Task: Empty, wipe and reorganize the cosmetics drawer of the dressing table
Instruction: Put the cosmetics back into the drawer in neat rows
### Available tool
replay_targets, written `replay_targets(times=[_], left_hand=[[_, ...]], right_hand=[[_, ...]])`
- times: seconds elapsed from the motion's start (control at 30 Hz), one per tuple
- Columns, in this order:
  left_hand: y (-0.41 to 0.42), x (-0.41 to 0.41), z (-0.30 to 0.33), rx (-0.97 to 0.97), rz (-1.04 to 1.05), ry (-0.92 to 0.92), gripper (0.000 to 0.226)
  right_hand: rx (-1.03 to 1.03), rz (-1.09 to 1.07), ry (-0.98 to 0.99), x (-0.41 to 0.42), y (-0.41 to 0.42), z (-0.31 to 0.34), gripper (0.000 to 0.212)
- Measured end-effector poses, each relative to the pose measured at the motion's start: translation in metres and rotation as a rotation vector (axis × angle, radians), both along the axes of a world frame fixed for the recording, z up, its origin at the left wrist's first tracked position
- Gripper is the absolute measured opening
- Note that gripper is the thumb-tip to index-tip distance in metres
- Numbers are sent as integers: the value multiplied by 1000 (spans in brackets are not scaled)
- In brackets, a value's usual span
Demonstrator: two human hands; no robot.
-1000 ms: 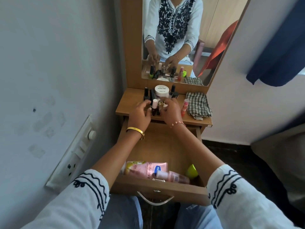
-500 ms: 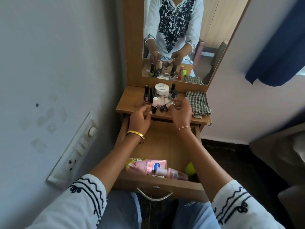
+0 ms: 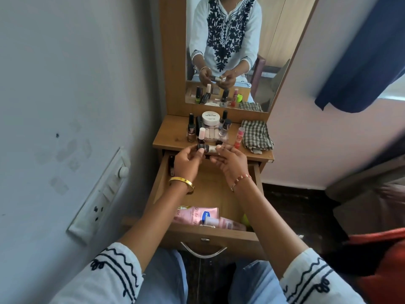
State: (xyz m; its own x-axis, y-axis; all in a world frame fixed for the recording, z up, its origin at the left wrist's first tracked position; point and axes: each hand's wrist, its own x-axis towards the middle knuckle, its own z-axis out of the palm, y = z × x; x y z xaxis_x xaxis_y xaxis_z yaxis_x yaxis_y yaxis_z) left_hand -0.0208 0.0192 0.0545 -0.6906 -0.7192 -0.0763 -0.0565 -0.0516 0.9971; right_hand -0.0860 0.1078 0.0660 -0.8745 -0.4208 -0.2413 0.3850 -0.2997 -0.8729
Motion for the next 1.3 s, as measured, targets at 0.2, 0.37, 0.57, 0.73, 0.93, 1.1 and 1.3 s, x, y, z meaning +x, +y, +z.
replay_targets(times=[0.2,0.37,0.57,0.73,0.93,1.1,1.3], left_hand=[[0,4,0,152,45,64,31],[-4,6,-4,233,72,78,32],[-14,5,-5,153,41,46,34],[-23,-1,-9,34,17,-13,35],[-22,-5,-7,-49,-19,-49,36],[-22,-2,-11,-217,-57,-127,39],[-30,0,-19,-209,-70,-131,38]], right_hand=[[26,77,1,8,1,-2,10],[227,114,127,12,0,-5,26],[434,60,316,-10,0,3,9],[760,-126,710,-52,-9,27,16],[1020,-93,973,-85,-26,41,35],[1216,34,1050,-96,-34,38,39],[1199,28,1044,-94,-32,39,32]])
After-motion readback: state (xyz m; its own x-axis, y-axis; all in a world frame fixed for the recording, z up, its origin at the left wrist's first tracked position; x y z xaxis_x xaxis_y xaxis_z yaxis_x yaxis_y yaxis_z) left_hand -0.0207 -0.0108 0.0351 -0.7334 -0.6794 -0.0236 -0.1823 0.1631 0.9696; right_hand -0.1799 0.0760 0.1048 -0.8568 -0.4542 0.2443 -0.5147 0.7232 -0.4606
